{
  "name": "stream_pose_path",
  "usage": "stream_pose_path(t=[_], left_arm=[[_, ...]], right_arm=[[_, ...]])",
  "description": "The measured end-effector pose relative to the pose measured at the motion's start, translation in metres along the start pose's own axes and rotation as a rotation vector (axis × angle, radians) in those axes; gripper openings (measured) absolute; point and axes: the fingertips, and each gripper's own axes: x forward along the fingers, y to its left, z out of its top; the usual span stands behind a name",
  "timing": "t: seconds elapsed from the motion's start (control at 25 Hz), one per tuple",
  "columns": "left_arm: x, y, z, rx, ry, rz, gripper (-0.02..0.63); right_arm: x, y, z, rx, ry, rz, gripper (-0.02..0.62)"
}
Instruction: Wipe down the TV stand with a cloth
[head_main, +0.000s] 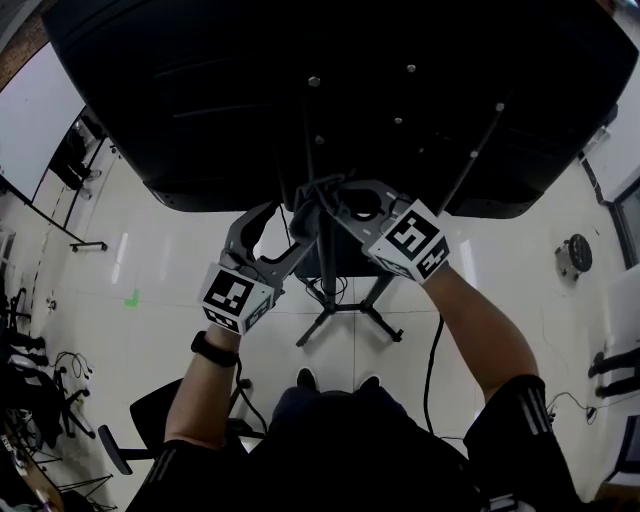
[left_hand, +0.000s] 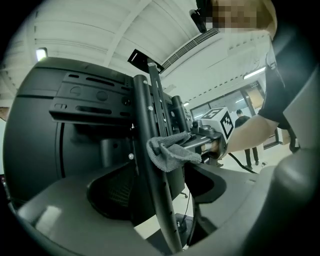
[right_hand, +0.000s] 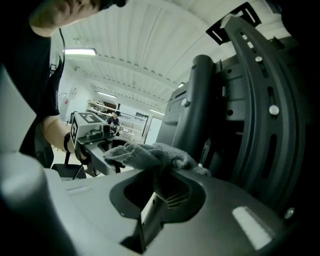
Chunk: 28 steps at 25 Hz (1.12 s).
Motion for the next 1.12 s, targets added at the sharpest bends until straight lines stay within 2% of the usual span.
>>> stream_pose_path(t=[0.2, 0.44, 0.72, 0.92, 1.12], left_arm=[[0.0, -0.006, -0.032, -0.017, 0.041, 0.003, 0.344], [-0.001, -0.011, -0.072, -0.077, 0.072, 0.006, 0.344], [0.004, -0.025, -0.119, -0.146, 0.105, -0.014, 0.348], [0.005, -0.03, -0.149, -0.147, 0.109, 0.004, 0.348], [0.007, -0.04, -0.194, -0.187, 0.173, -0.006, 0.348]], right_arm=[[0.007, 0.012, -0.029, 0.008, 0.038, 0.034, 0.032], [0.02, 0.032, -0.074, 0.005, 0.099, 0.07, 0.032], [0.027, 0.05, -0.132, 0.075, 0.15, 0.075, 0.034], [0.033, 0.061, -0.173, 0.12, 0.182, 0.079, 0.034], [0.039, 0.074, -0.22, 0.186, 0.228, 0.085, 0.034]])
